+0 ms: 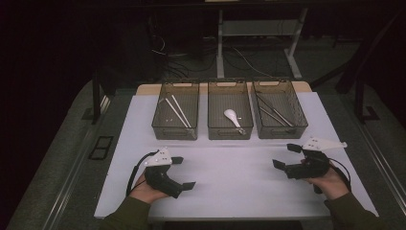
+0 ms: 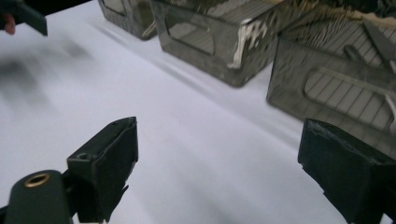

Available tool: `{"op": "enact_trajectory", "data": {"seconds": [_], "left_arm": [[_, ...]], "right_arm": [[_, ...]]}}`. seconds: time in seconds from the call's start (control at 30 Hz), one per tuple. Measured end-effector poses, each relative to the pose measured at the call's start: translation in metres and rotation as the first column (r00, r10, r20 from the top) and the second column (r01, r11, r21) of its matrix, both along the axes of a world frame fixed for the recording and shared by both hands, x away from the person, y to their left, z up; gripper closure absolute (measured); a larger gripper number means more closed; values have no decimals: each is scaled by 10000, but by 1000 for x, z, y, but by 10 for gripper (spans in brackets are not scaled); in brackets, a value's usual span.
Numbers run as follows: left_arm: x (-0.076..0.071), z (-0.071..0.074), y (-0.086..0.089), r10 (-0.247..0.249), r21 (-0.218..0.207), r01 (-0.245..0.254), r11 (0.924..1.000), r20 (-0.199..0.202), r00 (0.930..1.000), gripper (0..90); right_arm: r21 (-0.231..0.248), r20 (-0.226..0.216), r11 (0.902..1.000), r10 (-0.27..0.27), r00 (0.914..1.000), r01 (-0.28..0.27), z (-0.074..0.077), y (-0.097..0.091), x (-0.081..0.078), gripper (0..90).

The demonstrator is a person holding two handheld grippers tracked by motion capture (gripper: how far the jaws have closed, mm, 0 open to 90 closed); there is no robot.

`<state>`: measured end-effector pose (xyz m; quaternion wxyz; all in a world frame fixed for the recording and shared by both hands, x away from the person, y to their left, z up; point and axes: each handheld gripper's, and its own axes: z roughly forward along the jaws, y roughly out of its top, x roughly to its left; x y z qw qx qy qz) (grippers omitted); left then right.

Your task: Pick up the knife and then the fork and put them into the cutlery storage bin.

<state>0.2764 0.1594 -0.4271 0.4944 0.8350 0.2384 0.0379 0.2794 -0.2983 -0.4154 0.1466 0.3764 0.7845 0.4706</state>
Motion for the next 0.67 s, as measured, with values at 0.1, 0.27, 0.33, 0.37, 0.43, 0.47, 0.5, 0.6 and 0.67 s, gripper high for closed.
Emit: {"op": "enact_trajectory", "data": {"seconds": [0.1, 0.27, 0.33, 0.37, 0.43, 0.47, 0.5, 0.6, 0.67], "left_arm": [[0, 0, 0, -9, 4, 9, 10000, 10, 10000, 0], [0, 0, 0, 7, -5, -7, 10000, 29, 10000, 0], [0, 0, 0, 11, 1, -11, 10000, 45, 10000, 0], [-1, 0, 0, 33, -28, -33, 10000, 39, 10000, 0], [-1, 1, 0, 16, 3, -16, 10000, 35, 10000, 0], [-1, 1, 0, 34, -20, -34, 10000, 37, 10000, 0], [-1, 1, 0, 35, -14, -35, 10000, 33, 10000, 0], [-1, 1, 0, 29, -12, -28, 10000, 32, 10000, 0], [-1, 1, 0, 34, -13, -34, 10000, 36, 10000, 0]], "right_arm": [[-14, -16, 10000, -47, 10000, 47, -5, -2, -8, 120], [71, -148, 9999, -151, 9998, 152, -12, -5, -15, 120], [-50, -219, 9999, -108, 9997, 107, -13, -3, -15, 120], [-70, -218, 9999, -132, 9997, 131, -14, -3, -15, 120], [-64, -144, 9999, -88, 9999, 87, -14, -1, -15, 120], [-57, -106, 9999, -97, 9999, 97, -13, -1, -15, 120], [-51, -100, 9999, -111, 9999, 110, -13, -1, -15, 120], [-32, -55, 9999, -115, 9999, 115, -13, -1, -15, 120], [-13, -61, 9999, -105, 9999, 105, -13, -1, -15, 120]]}}
